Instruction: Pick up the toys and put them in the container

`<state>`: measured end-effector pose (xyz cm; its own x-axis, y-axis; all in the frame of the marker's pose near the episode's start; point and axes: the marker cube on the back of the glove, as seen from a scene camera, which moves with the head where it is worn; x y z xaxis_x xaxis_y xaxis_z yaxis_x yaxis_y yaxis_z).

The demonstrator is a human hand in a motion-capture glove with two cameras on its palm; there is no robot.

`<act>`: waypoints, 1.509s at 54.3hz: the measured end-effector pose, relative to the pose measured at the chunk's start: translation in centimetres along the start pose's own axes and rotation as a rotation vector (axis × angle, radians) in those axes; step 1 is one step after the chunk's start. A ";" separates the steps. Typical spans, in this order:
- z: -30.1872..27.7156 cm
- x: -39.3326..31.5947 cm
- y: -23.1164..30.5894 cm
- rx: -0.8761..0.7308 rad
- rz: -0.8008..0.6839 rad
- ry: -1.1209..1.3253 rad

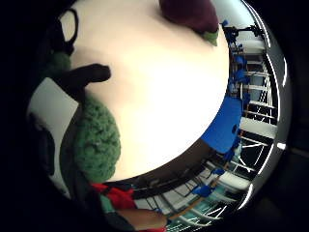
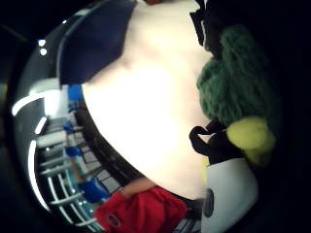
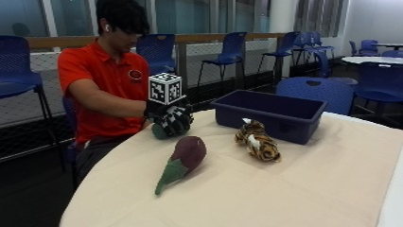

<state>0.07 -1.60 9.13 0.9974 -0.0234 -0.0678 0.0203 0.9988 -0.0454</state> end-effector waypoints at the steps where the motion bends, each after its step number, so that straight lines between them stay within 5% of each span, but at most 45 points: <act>1: -0.2 0.2 0.0 0.009 -0.009 -0.009; 23: -10.6 2.9 -4.4 0.083 0.035 -0.183; 44: -19.5 -8.8 -13.9 0.178 -0.109 -0.114; 70: -19.0 -20.5 -22.9 0.198 -0.221 -0.164; 82: -17.0 -20.6 -22.8 0.022 -0.363 -0.086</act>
<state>-22.12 -24.60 -5.41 0.9271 -0.3735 0.0324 0.3744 0.9268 -0.0294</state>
